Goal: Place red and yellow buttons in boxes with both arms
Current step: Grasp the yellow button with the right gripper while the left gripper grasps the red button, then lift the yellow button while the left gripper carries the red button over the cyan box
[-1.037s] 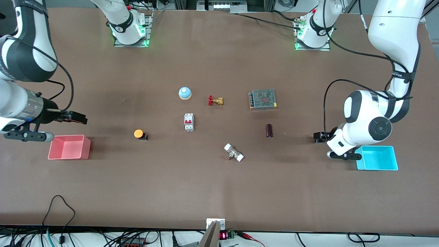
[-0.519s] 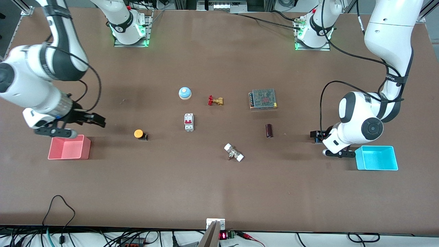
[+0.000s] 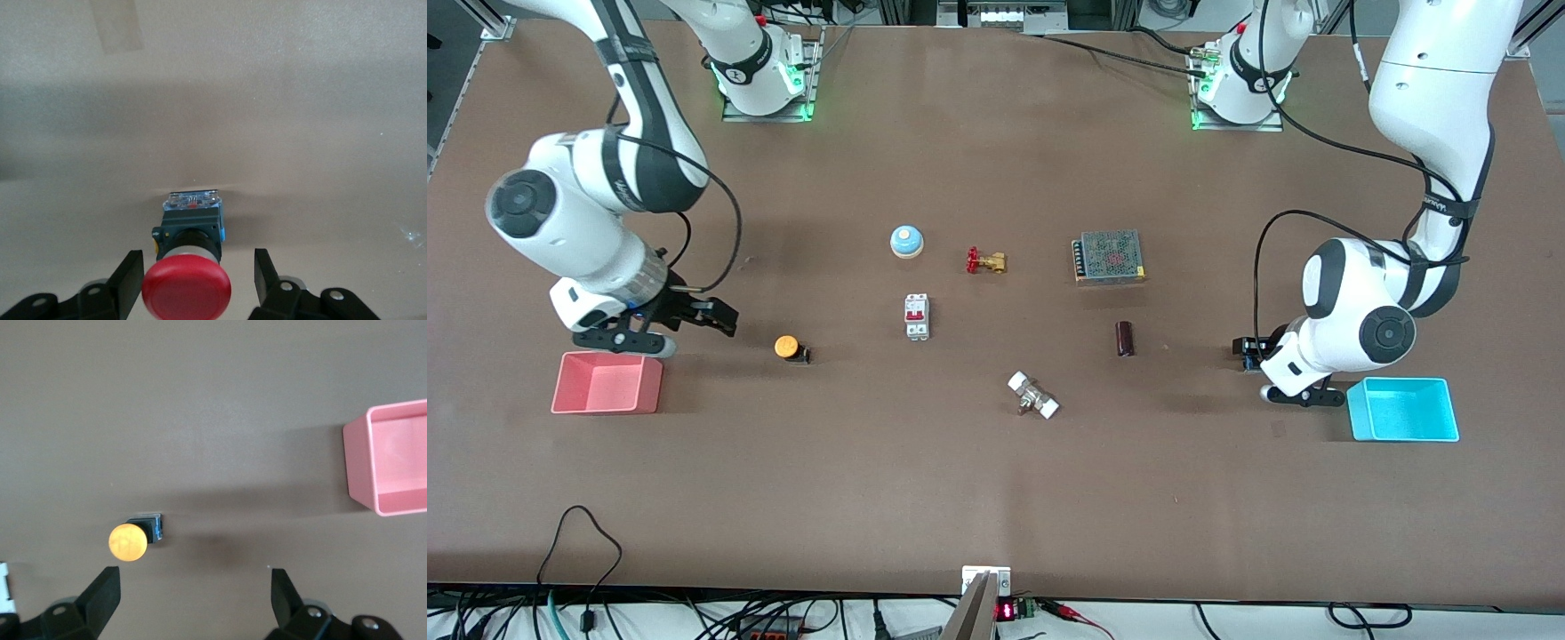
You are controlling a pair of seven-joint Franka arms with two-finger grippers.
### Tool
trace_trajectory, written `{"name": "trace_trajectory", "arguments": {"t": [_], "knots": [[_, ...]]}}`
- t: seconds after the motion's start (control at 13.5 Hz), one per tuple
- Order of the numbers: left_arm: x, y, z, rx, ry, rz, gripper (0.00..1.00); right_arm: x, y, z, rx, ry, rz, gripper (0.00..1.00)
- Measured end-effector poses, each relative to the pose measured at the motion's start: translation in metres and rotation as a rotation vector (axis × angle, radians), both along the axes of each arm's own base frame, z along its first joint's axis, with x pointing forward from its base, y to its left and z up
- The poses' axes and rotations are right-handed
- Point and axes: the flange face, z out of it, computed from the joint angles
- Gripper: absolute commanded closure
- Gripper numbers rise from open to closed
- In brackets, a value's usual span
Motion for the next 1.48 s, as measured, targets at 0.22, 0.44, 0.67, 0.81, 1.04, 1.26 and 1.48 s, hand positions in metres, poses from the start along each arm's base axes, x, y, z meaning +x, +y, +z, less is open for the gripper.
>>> {"name": "trace_trajectory", "arguments": {"t": [0.22,0.44,0.67,0.81,1.04,1.26,1.48], "knots": [[0.001,0.000,0.000,0.000,-0.007,0.000,0.54,0.002,0.009,-0.019,-0.004,0.001,0.022,0.00],[0.001,0.000,0.000,-0.002,-0.009,0.003,0.70,0.004,0.019,-0.026,0.002,-0.023,0.039,0.00],[0.002,0.004,0.001,-0.005,-0.013,0.013,0.75,0.008,0.028,-0.044,0.010,-0.042,0.051,0.00],[0.007,0.014,0.007,-0.005,-0.035,0.030,0.75,0.006,0.042,-0.063,0.011,-0.021,0.075,0.00],[0.022,0.045,0.060,-0.002,-0.123,0.077,0.75,0.001,0.058,-0.083,0.010,0.006,0.100,0.00],[0.022,0.088,0.139,0.022,-0.185,0.126,0.75,0.000,0.063,-0.087,0.010,0.012,0.109,0.00],[0.015,0.161,0.165,0.035,-0.210,0.147,0.75,-0.001,0.063,-0.098,-0.011,0.020,0.133,0.00]]}}
